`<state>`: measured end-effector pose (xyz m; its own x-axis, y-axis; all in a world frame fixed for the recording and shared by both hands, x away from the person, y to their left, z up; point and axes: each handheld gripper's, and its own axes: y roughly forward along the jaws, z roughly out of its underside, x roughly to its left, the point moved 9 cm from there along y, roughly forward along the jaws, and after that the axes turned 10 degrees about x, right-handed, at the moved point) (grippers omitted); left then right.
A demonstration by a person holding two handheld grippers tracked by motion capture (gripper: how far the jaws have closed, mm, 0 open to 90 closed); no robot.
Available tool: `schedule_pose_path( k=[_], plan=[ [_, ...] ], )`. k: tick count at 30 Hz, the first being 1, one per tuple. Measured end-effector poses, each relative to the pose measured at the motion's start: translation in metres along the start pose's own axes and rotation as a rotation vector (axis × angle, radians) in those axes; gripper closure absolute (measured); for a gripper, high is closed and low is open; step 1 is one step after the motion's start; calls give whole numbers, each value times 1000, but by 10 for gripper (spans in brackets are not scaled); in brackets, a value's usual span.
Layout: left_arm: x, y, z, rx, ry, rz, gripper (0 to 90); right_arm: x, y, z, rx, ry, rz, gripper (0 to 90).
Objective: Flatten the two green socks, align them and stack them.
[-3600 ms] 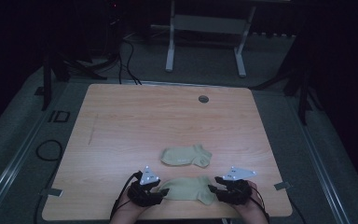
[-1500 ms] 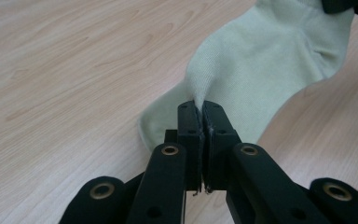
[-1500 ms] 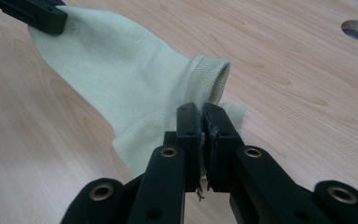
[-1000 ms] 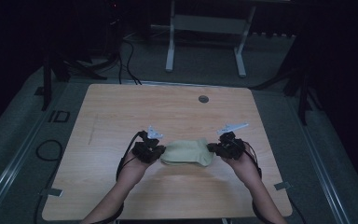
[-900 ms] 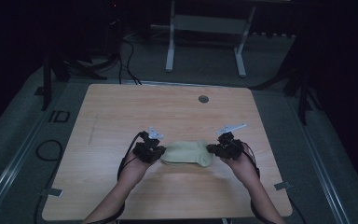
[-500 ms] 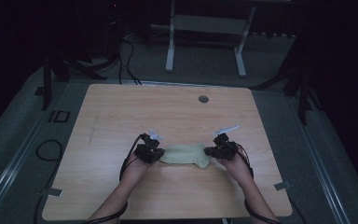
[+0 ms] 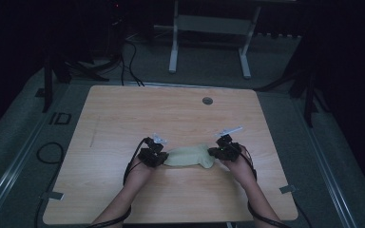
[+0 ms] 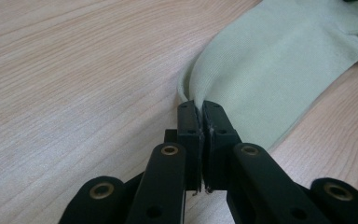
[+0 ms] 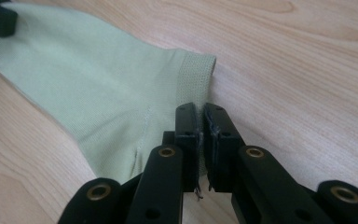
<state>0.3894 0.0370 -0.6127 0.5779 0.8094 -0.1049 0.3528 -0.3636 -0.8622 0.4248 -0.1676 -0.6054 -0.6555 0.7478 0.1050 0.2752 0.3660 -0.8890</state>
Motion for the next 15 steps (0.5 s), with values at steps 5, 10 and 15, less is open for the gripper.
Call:
schedule_pose_path(
  k=[5, 10, 15],
  plan=[
    [2, -2, 0, 11, 11, -8, 868, 4, -11, -7, -32, 0, -17, 846],
    [2, 1, 0, 13, 3, -2, 867, 3, -15, -11, -45, 4, -18, 844],
    [0, 4, 0, 18, 15, -10, 866, -6, 8, 3, 42, 25, -12, 832]
  ],
)
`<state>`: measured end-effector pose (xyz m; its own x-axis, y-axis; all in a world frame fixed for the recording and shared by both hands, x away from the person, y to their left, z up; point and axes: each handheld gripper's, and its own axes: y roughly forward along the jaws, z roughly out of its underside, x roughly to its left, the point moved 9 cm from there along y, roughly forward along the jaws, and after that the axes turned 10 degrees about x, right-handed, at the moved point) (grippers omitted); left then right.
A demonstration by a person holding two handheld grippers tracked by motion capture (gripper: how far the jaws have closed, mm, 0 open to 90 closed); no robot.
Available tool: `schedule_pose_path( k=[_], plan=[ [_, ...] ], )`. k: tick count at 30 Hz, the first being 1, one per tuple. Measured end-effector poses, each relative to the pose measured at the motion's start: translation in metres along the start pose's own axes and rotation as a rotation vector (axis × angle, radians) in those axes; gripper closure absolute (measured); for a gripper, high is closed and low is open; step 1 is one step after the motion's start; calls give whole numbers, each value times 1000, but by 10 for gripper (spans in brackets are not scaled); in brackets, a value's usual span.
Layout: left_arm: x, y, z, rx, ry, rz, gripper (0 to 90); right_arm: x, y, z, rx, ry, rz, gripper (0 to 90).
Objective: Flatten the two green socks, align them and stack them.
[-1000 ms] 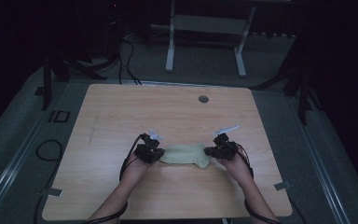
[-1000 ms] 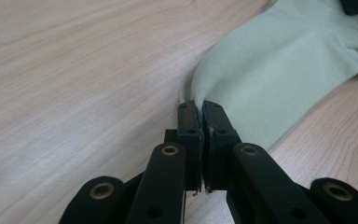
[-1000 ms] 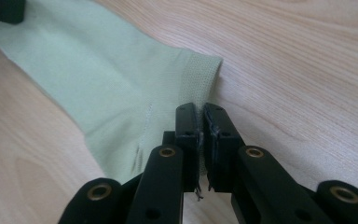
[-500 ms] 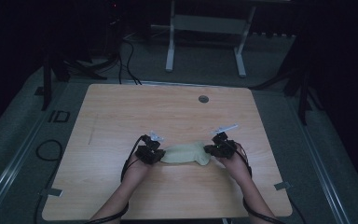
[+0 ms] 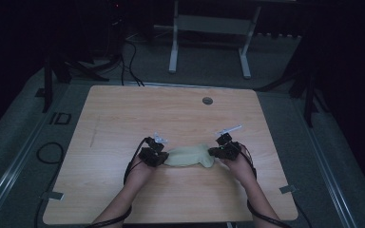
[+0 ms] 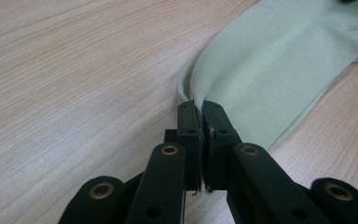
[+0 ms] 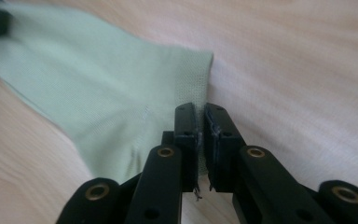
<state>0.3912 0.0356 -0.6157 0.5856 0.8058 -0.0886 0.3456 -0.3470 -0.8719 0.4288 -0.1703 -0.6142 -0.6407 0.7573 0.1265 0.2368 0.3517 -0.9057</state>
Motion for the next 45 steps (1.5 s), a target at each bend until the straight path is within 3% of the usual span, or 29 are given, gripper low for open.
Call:
schedule_pose_path(
  k=[4, 6, 8, 10, 14, 17, 20, 27, 34, 36, 45],
  plan=[
    [0, 1, 1, 1, -4, 5, 866, 0, 2, 3, -19, 5, -6, 824],
    [0, 0, 0, -1, -2, 3, 854, 1, 1, 3, -16, -6, -3, 756],
    [2, -5, -3, -25, -8, -7, 749, 2, -1, 3, -14, -16, 12, 660],
    [3, -15, -6, -58, -17, -18, 648, 3, -9, 1, -34, -25, 31, 637],
    [-2, -34, -17, -131, 8, -39, 643, 12, -23, -4, -82, -37, 19, 664],
    [-14, -39, -23, -156, 39, -26, 755, 27, -31, -8, -127, -66, 2, 795],
    [-24, -30, -23, -132, 59, -16, 871, 42, -26, -9, -128, -85, -31, 896],
    [-30, -1, -15, -72, 61, -16, 894, 56, -4, -3, -71, -121, -44, 898],
    [-22, 12, -5, -32, 46, -28, 894, 51, 9, 10, -29, -120, -35, 898],
    [-21, 13, -4, -30, 46, -29, 894, 49, 9, 12, -39, -104, -57, 898],
    [-18, 13, -1, -40, 52, -26, 893, 36, 4, 21, -61, -88, -41, 898]
  ],
)
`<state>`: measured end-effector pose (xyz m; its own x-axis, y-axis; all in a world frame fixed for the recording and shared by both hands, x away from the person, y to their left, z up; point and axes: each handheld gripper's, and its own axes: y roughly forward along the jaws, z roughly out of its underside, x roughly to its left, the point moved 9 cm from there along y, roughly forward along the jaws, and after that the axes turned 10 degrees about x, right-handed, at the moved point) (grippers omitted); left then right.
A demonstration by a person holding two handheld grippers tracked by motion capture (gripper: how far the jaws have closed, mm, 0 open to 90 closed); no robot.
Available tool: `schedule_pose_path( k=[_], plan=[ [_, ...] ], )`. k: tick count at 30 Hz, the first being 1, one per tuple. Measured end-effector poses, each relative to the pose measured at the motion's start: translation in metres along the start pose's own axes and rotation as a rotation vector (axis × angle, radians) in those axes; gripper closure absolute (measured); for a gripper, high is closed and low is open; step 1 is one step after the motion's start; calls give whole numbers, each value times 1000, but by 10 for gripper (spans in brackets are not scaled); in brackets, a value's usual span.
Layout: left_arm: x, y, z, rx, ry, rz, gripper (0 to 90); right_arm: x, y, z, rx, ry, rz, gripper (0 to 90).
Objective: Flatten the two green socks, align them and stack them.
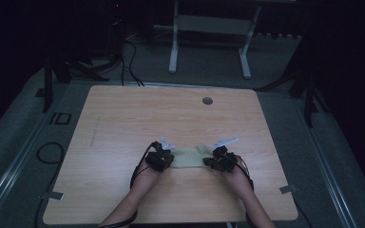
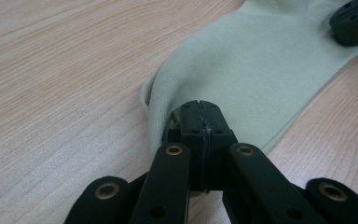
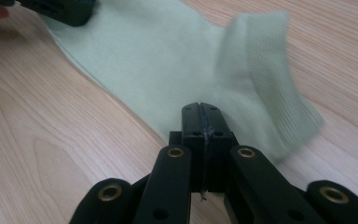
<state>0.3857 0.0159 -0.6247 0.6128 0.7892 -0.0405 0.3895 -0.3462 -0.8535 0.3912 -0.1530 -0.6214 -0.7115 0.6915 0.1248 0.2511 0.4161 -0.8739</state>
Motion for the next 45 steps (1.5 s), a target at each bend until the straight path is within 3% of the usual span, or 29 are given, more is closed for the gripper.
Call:
schedule_pose_path(
  k=[13, 17, 20, 22, 25, 28, 31, 32, 33, 35, 37, 39, 42, 43, 45],
  plan=[
    [0, -1, 2, 0, 14, 6, 893, -9, -7, 13, -47, 31, -31, 898],
    [-2, -1, 0, 5, 11, 15, 888, -6, -7, 11, -29, 45, -33, 864],
    [-8, -4, -3, -16, -16, 48, 753, -1, -9, 6, -36, 41, -55, 825],
    [-13, -7, -5, -27, 13, 49, 697, 0, -12, 2, -48, 35, -54, 809],
    [-19, -17, -12, -77, 36, 61, 576, 2, -20, -5, -78, 29, -51, 713],
    [-23, -27, -17, -125, 31, 78, 418, 5, -29, -15, -143, 10, -65, 465],
    [-27, -29, -17, -130, 25, 103, 199, 7, -32, -18, -163, -1, -80, 288],
    [-28, -28, -16, -121, 36, 107, 143, 9, -32, -18, -161, -19, -85, 228],
    [-28, -29, -15, -133, 40, 112, 95, 11, -30, -15, -124, -18, -94, 163],
    [-22, -33, -16, -185, 22, 88, 69, 14, -27, -13, -89, -32, -110, 157],
    [-14, -40, -18, -250, -8, 72, 61, 14, -30, -15, -129, -50, -89, 141],
    [-8, -44, -17, -286, -27, 72, 45, 13, -35, -18, -185, -50, -76, 141],
    [-6, -46, -13, -326, -58, 140, 45, 11, -40, -20, -228, -57, -49, 140],
    [-5, -46, -11, -325, -54, 143, 45, 10, -41, -19, -226, -54, -43, 140],
    [-3, -45, -5, -317, -30, 110, 45, 6, -43, -18, -237, -52, -24, 141]
  ],
)
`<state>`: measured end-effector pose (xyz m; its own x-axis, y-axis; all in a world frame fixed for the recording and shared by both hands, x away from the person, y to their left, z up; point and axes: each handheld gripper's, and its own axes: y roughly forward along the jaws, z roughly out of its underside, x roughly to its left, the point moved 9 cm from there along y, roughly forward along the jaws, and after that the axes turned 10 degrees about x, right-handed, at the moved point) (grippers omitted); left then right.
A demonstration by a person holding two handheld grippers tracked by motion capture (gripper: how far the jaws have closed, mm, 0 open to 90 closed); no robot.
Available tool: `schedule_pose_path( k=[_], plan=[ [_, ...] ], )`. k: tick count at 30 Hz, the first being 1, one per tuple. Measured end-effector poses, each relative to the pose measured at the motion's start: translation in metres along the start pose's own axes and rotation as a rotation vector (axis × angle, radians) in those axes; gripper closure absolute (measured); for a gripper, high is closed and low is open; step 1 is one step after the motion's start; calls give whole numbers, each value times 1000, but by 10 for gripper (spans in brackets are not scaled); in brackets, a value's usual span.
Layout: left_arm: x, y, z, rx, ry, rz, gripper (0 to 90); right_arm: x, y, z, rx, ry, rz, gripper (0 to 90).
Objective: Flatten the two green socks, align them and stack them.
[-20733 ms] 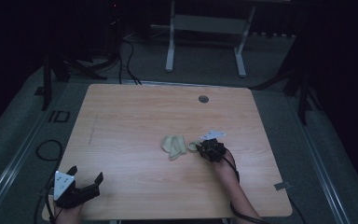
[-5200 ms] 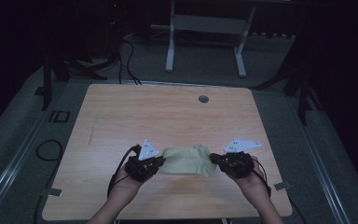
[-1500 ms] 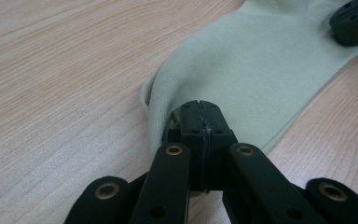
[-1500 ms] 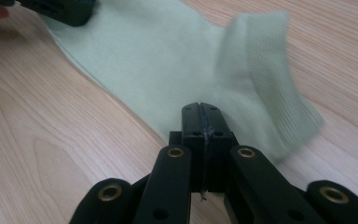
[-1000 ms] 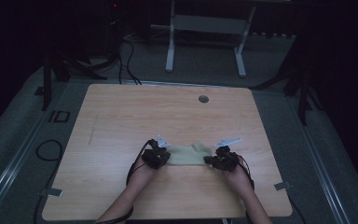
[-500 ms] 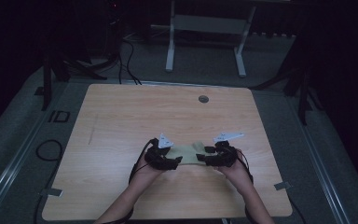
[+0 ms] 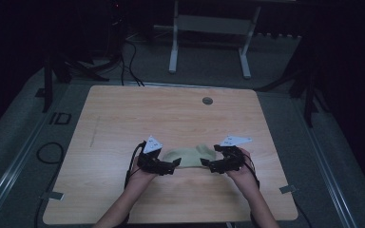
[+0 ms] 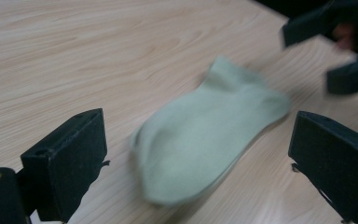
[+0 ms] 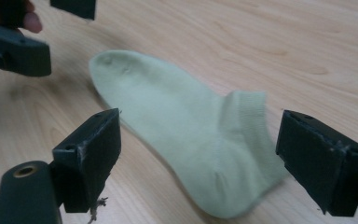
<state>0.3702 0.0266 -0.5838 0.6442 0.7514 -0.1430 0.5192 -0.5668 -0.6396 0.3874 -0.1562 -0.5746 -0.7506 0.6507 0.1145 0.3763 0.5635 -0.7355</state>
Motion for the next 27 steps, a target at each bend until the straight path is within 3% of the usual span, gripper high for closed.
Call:
schedule_pose_path(
  k=[4, 7, 11, 16, 20, 27],
  plan=[
    [1, -5, 8, -7, 40, -12, 45, -7, -7, 6, -15, 18, 16, 141],
    [1, -9, 12, 7, 56, -14, 45, -13, -9, 12, 5, 38, 17, 141],
    [3, -16, 15, 1, 39, -19, 27, -17, -11, 18, 9, 40, 34, 141],
    [7, -28, 22, -14, 66, -54, 23, -25, -14, 32, 24, 39, 59, 139],
    [13, -36, 29, -12, 51, -59, 18, -29, -18, 39, 28, 44, 63, 127],
    [26, -48, 45, 18, 42, -83, 13, -33, -29, 56, 19, 34, 70, 123]
  ],
)
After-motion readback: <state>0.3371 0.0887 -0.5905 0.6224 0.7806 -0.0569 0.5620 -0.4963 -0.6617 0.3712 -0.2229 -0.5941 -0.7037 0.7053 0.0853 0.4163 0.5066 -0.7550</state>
